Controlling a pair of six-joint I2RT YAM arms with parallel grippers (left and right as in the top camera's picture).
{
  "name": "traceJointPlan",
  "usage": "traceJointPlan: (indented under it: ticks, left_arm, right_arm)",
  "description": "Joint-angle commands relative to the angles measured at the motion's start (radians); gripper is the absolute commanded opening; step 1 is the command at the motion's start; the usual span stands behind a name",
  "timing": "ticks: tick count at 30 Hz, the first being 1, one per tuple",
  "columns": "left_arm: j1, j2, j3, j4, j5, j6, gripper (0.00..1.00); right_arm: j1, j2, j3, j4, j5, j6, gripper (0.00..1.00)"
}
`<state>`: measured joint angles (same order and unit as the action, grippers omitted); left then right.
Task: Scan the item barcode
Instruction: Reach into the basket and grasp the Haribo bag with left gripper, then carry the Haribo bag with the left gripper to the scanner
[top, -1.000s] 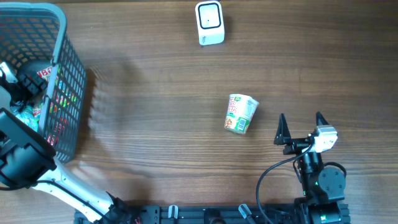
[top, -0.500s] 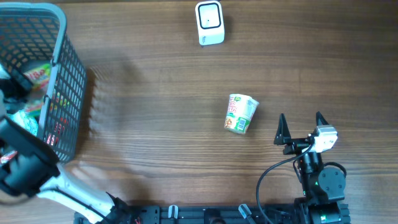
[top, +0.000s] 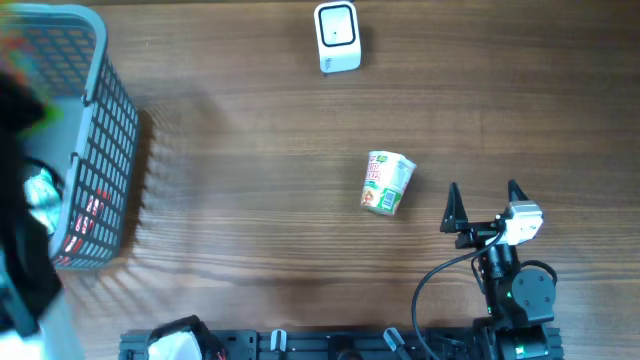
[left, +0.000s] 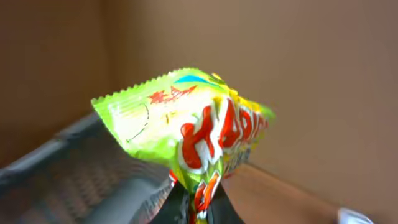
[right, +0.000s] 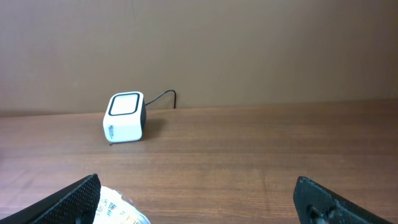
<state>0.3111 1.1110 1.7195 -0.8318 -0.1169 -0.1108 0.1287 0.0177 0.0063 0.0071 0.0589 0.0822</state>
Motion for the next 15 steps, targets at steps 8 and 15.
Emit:
traceJointPlan:
  ticks: [8,15]
  left_arm:
    - [-0.487,0.163,-0.001,-0.344,-0.081,-0.121,0.04]
    - [-0.747,0.51,-0.001,-0.482,-0.5,-0.246,0.04]
  right_arm:
    - [-0.004,-0.004,-0.001,0.003,-0.011,-0.004,1.0]
    - [-0.004,-0.004,-0.001,0.003,-0.011,-0.003,1.0]
